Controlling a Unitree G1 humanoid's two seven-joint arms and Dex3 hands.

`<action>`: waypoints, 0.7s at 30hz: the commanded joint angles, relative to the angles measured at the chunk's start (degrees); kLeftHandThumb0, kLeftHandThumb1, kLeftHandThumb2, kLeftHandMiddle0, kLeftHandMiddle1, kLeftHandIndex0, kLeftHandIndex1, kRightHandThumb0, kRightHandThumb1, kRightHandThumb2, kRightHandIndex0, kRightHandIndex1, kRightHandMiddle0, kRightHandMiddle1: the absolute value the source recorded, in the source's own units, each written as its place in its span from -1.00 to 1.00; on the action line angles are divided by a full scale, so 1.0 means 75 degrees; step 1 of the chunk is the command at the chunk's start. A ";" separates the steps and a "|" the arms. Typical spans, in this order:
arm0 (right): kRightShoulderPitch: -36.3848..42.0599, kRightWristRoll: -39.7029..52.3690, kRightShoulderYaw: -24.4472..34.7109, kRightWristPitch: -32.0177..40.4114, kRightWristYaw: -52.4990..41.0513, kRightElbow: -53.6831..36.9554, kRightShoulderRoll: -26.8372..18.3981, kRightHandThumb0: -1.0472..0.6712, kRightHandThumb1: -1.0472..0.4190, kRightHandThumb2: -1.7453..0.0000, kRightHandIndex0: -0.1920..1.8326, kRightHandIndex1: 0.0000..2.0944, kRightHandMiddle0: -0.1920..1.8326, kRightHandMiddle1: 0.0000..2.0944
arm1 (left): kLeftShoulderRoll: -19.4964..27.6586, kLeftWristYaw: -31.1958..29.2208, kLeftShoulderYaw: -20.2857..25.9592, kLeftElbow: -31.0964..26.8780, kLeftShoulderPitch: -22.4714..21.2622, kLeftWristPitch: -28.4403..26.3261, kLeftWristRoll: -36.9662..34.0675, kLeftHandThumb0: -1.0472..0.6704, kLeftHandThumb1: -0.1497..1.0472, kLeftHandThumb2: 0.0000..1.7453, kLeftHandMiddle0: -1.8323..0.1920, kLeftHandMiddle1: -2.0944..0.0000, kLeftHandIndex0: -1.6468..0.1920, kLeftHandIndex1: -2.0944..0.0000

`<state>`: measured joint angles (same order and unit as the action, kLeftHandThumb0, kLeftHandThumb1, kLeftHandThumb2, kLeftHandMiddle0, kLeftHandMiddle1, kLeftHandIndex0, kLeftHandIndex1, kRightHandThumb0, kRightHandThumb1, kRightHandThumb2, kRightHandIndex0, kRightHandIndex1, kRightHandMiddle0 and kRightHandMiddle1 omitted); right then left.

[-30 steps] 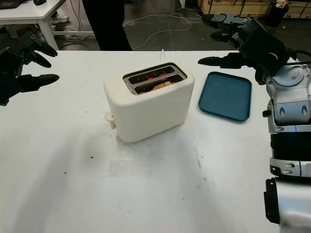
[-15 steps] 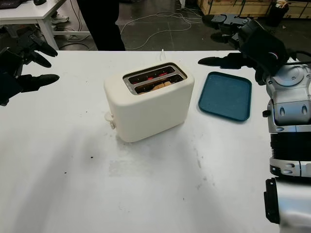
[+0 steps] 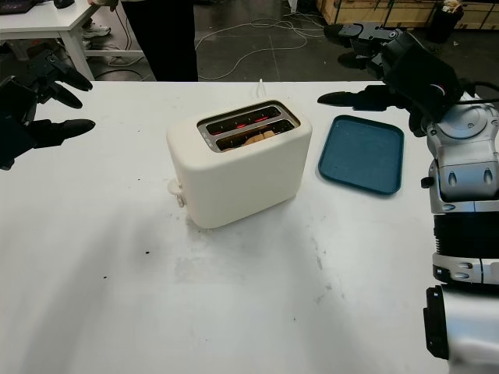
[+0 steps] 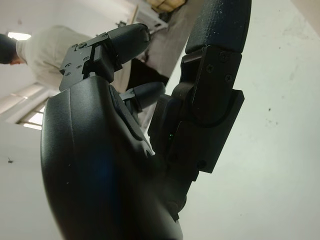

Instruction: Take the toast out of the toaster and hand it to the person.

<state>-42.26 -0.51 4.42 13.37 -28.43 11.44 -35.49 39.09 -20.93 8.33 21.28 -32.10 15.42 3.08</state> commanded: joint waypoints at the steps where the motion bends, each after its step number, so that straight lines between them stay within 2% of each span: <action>1: -0.0064 -0.0031 -0.0028 0.0006 0.0005 -0.0110 -0.0049 -0.46 -0.52 1.00 -0.76 -0.32 -0.40 -0.99 | 0.0041 0.0049 -0.0013 -0.0031 0.0069 0.0039 0.0092 -1.00 0.79 -0.77 0.81 -0.57 0.79 -0.45; 21: -0.0044 0.0000 -0.0017 0.0091 0.0009 -0.0121 -0.0032 -0.48 -0.53 1.00 -0.76 -0.35 -0.40 -1.00 | 0.0018 -0.0029 0.0015 -0.0025 0.0081 0.0046 -0.0021 -1.00 0.79 -0.79 0.81 -0.57 0.79 -0.45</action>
<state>-42.26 -0.52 4.27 13.45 -28.47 11.33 -35.50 39.09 -20.92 8.34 21.26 -32.09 15.41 3.05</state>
